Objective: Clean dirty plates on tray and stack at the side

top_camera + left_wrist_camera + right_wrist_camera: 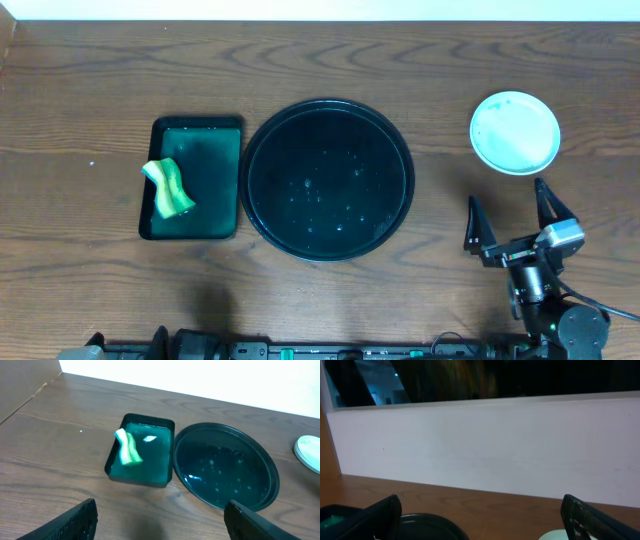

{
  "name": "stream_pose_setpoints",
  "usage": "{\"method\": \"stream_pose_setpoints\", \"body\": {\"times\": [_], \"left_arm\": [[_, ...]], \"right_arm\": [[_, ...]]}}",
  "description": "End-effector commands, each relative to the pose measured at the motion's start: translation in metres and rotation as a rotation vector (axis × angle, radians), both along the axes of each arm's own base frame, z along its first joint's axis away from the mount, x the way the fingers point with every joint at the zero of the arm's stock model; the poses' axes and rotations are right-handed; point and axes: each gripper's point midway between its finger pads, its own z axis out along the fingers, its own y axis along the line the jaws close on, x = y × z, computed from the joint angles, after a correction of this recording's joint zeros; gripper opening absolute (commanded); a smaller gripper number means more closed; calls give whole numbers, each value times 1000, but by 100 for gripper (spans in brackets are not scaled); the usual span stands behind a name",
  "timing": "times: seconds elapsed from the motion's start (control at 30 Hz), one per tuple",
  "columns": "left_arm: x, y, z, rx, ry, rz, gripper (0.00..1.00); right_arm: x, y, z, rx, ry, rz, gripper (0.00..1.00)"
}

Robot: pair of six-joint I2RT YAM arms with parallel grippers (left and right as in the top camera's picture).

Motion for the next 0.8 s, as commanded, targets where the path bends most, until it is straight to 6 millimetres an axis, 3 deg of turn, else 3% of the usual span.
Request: {"method": "stream_pose_setpoints", "body": {"times": [0.0,0.57,0.67,0.77], "left_arm": [[1,1,-1,18,3,-7,81],[1,1,-1,18,3,-7,81],[1,1,-1,18,3,-7,81],[1,1,-1,18,3,-7,81]], "right_arm": [[-1,4,-15,17,-12,20,99],[5,15,-64,-47,56,43,99],[7,14,-81,-63,123,38,99],[8,11,-110,-68,244,23,99]]}}
